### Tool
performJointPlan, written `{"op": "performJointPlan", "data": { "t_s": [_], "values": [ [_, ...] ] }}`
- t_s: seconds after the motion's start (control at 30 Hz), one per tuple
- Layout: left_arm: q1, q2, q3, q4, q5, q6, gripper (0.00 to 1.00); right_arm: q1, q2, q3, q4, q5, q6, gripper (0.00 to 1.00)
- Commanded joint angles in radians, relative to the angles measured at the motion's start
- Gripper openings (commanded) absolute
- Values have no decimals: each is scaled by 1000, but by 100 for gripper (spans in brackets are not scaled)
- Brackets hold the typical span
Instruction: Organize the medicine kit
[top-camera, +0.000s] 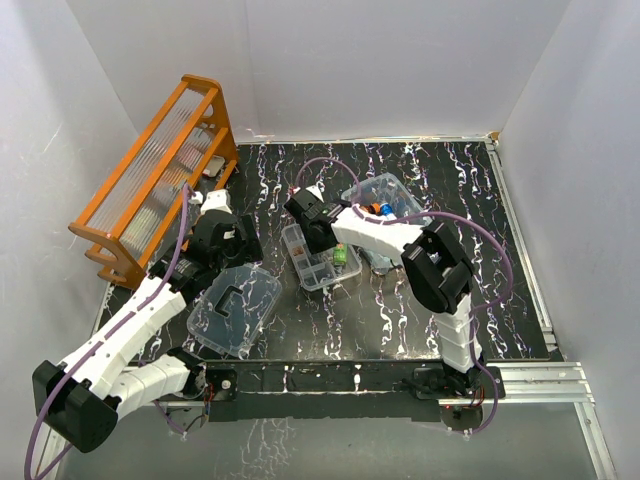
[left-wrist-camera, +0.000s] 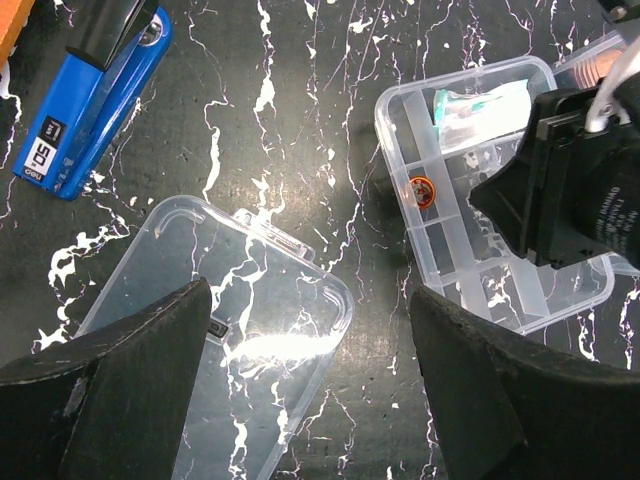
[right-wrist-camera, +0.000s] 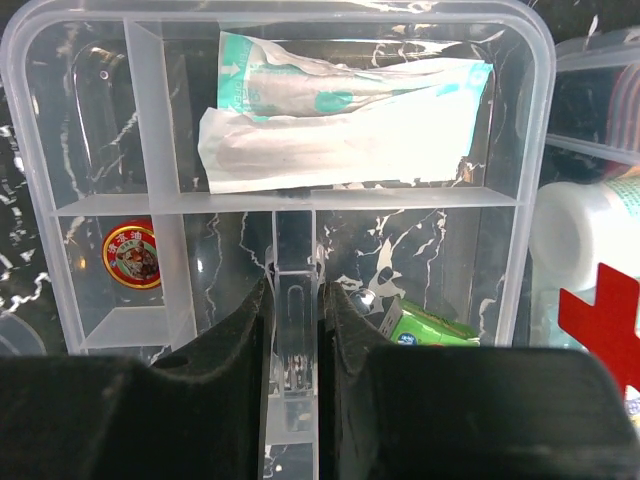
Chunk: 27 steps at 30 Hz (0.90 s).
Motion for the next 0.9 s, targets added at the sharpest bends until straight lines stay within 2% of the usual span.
{"op": "performJointPlan", "data": {
  "t_s": [0.0,0.27,0.47,0.7,0.87],
  "values": [
    [5,-32,7,-18,-37,-11,79,1,-111,82,-29,-16,-33,0],
    [5,-76,13,-56,-145,-56,80,0,-154,222,-139,-31,-95,0],
    [5,-97,-2,-48,-142,-56,80,-31,-154,350,-240,-45,-152,0],
    [5,-93,-14,-41,-110,-50,80,-150,-185,368,-280,-100,-244,0],
    [5,-82,-26,-30,-85,-49,80,-300,-225,326,-277,-170,-321,0]
  ]
}}
